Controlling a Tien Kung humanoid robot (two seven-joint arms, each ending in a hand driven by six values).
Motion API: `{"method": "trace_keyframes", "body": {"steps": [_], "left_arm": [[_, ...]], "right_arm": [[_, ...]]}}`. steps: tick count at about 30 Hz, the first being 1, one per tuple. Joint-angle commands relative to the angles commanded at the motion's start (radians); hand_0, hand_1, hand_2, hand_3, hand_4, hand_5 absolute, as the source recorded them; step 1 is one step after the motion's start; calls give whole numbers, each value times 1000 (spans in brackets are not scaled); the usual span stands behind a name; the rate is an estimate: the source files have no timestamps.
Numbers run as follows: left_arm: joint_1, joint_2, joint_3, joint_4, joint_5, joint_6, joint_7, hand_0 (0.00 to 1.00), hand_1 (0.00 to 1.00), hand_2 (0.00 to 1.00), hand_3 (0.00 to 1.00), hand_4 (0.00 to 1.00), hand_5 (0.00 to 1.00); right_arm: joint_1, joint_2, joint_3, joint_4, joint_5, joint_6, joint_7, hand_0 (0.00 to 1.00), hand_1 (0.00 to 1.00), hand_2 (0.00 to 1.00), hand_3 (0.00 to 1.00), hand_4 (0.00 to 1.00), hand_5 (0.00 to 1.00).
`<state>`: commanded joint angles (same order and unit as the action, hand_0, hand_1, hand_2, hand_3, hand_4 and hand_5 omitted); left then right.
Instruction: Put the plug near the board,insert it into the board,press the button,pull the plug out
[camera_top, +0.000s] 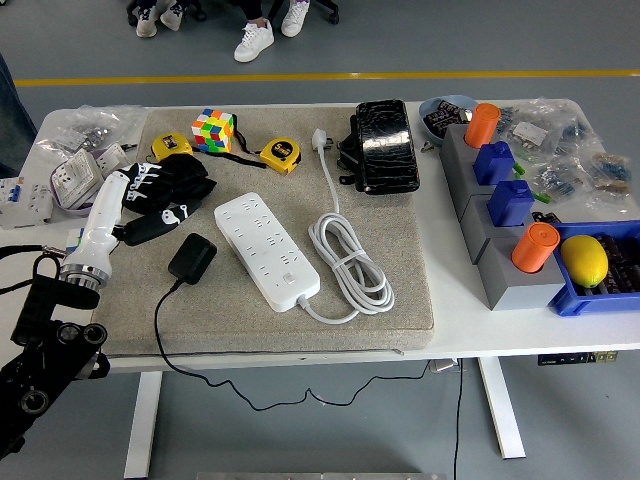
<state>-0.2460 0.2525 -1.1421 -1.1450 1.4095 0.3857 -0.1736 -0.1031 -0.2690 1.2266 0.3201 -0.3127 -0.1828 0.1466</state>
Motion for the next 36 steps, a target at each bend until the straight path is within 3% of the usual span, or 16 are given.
{"method": "trace_keyframes", "body": {"steps": [6, 11, 36], "left_arm": [[-2, 3, -29, 44, -254, -20, 6, 389, 462, 512, 535, 850, 334], [-6, 4, -40, 69, -330, -22, 23, 389, 460, 513, 535, 846, 338], [2, 3, -68, 39, -307, -33, 39, 386, 454, 512, 535, 836, 343]], "right_arm": [[2, -1, -1, -2, 2, 0, -1, 550, 591, 534, 508, 832, 347], [2, 0, 5, -1, 2, -1, 0, 549, 591, 535, 508, 832, 348], [11, -1, 0, -8, 9, -1, -1, 549, 592, 535, 507, 832, 352]]}}
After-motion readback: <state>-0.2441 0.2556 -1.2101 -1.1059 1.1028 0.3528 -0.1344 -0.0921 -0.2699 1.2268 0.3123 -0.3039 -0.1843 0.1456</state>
